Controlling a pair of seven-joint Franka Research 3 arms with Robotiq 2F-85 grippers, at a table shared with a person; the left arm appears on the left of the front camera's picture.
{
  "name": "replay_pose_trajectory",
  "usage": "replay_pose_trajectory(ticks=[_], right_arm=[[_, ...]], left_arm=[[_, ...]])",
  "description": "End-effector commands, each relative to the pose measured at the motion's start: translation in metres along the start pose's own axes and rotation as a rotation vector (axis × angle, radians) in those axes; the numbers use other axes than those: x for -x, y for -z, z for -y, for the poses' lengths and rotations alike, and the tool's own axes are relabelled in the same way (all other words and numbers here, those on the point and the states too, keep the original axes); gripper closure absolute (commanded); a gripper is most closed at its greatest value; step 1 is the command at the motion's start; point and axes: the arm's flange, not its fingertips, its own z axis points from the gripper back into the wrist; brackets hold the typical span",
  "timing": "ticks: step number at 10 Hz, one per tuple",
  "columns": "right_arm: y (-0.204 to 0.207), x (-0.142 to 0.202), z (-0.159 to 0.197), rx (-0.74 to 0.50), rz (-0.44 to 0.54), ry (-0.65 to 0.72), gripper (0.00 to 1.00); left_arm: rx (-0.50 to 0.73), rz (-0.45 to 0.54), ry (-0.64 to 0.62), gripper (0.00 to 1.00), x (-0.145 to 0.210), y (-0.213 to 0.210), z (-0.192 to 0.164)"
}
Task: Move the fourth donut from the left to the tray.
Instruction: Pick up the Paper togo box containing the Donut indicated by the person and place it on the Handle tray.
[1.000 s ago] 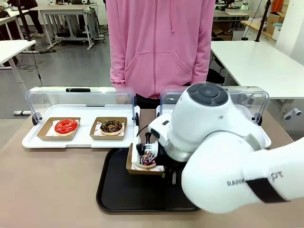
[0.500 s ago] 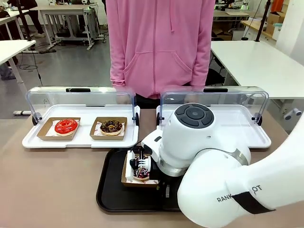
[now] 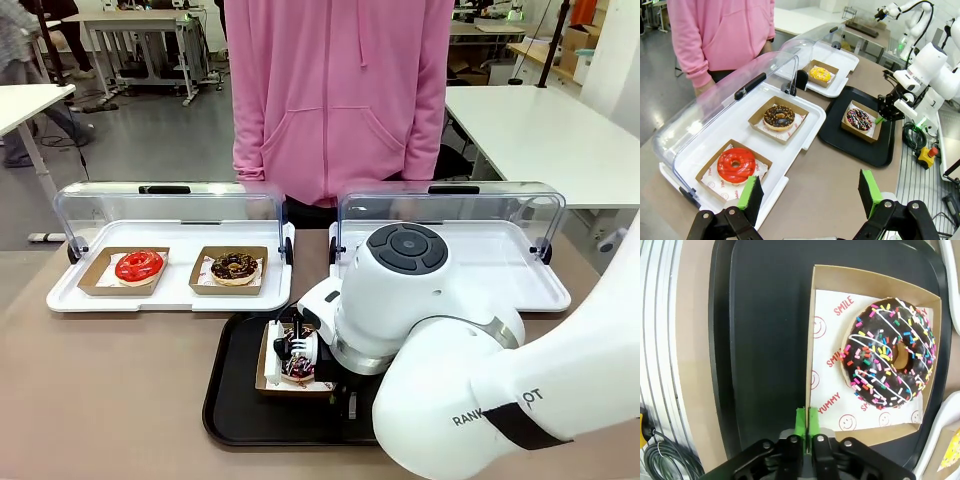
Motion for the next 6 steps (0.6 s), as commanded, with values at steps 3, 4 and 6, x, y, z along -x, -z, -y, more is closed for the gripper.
replay_pose_trajectory(ticks=[3,4,6], right_arm=[[-0.023,0.061,-0.041,0.026,0.010,0.004,0.37],[-0.034,0.062,-0.038,0.027,0.014,0.027,0.00],[-0.060,0.064,-0.033,0.024,0.039,0.043,0.00]], left_arm=[[0.009,0.005,0.022,0.00,-0.001,-0.001,0.000],[0.009,0.005,0.022,0.00,-0.001,-0.001,0.000],[0.009,0.005,0.022,0.00,-0.001,-0.001,0.000]])
